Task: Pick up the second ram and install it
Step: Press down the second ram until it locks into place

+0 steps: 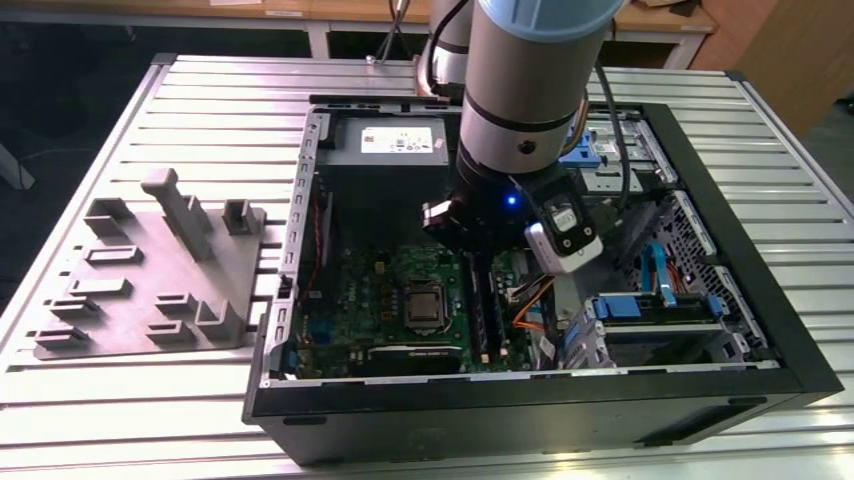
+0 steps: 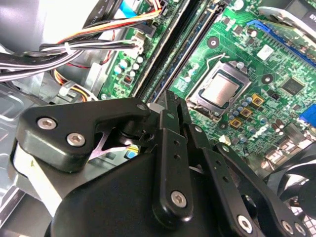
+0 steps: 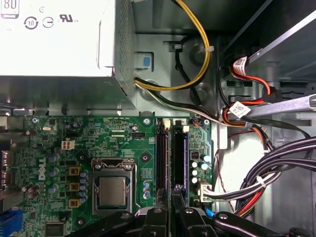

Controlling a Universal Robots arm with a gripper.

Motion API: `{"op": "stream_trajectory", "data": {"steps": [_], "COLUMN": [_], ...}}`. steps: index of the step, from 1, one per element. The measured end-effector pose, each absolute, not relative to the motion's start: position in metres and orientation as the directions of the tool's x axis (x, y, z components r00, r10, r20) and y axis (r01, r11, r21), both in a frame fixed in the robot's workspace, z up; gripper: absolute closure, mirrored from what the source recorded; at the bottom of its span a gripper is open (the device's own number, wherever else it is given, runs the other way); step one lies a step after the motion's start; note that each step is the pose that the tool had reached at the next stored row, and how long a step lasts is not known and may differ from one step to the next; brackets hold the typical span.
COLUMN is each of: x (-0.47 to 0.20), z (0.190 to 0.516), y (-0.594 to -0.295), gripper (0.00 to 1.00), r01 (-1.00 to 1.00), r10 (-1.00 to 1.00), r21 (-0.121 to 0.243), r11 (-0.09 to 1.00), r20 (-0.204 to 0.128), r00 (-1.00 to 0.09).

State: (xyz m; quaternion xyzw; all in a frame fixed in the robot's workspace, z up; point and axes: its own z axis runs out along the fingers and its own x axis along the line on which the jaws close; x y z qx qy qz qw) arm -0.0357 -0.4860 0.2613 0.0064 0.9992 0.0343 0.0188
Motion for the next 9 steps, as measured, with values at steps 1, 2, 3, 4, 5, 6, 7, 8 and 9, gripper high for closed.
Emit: {"op": "stream_trajectory", "data": {"steps": [1,2,3,4,5,6,7,8,9], "x": [-0.0358,-0.0358,-0.0358,-0.0358,-0.0357,-0.0358,-0.0358,-0.0358,-0.0358], "z": [0.2613,0.2616,0.2616,0.2617,0.2618,0.2619,0.2620,0.2621,0.2622], "y": [-0.4860,-0.4860,-0.4860,-0.4860,-0.4860,-0.4860,-0.4860,-0.4860,-0.4860], "gripper": [0.82,0.84,0.90,0.90,0.90,0.90,0.90,0.90,0.90], "r01": [0.012,0.012,0.012,0.012,0.012,0.012,0.012,0.012,0.012], "r10": [0.014,0.014,0.014,0.014,0.014,0.014,0.014,0.014,0.014], "r21": [0.069,0.069,0.069,0.069,0.069,0.069,0.069,0.069,0.069], "r11": [0.998,0.998,0.998,0.998,0.998,0.998,0.998,0.998,0.998], "r20": [-0.037,-0.037,-0.037,-0.037,-0.037,-0.037,-0.037,-0.037,-0.037], "r00": [-0.999,-0.999,-0.999,-0.999,-0.999,-0.999,-0.999,-0.999,-0.999]}}
